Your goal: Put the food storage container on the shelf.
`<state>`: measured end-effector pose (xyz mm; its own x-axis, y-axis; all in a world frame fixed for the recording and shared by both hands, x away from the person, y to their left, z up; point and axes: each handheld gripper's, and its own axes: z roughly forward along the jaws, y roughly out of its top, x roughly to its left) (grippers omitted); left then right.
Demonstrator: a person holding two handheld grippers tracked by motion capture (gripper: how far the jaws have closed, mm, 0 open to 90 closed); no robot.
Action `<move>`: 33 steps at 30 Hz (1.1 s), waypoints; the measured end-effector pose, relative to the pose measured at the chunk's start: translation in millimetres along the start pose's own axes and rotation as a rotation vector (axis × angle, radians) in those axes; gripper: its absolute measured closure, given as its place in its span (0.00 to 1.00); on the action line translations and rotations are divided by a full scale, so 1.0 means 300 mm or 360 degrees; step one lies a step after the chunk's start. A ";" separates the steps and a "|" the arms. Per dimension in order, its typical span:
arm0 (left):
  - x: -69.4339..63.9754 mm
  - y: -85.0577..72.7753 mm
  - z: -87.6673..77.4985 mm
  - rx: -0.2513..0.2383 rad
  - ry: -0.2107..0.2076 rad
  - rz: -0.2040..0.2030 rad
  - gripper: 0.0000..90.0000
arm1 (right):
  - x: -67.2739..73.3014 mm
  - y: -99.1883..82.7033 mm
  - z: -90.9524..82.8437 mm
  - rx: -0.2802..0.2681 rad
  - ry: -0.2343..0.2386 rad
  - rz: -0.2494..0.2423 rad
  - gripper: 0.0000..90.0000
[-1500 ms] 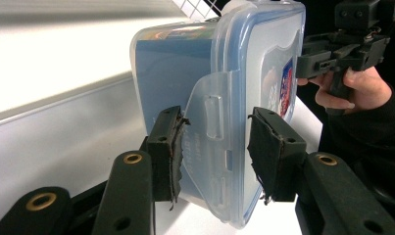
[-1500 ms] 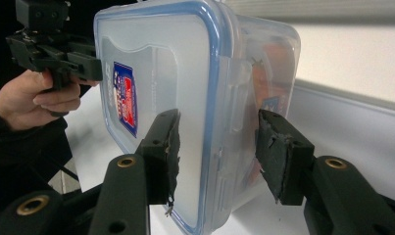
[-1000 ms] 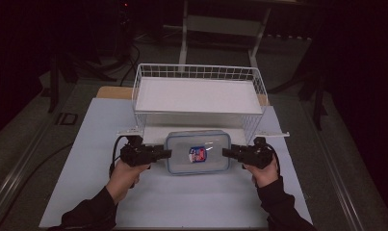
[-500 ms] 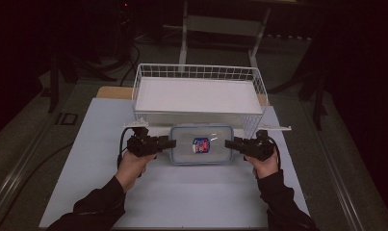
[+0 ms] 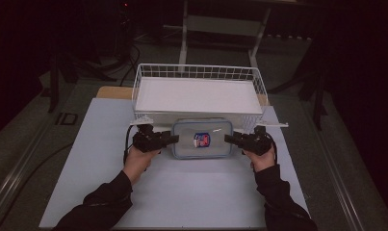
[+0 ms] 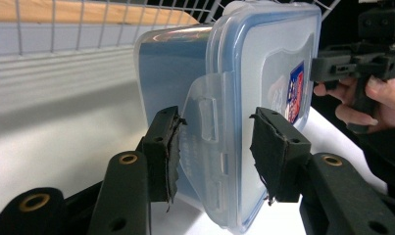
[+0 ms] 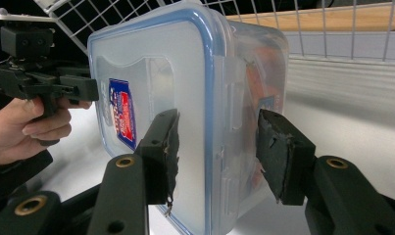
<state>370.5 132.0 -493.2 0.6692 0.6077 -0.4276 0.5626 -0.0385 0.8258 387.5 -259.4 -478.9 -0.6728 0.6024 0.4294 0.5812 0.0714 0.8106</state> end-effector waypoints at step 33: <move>0.076 0.000 0.091 -0.0128 0.0120 -0.0057 0.47 | -0.041 -0.008 0.122 0.0017 -0.0236 0.0058 0.48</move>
<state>399.2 124.2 -513.0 0.6093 0.6656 -0.4310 0.5428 0.0462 0.8386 411.0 -237.8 -500.8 -0.5767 0.7156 0.3940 0.6094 0.0557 0.7909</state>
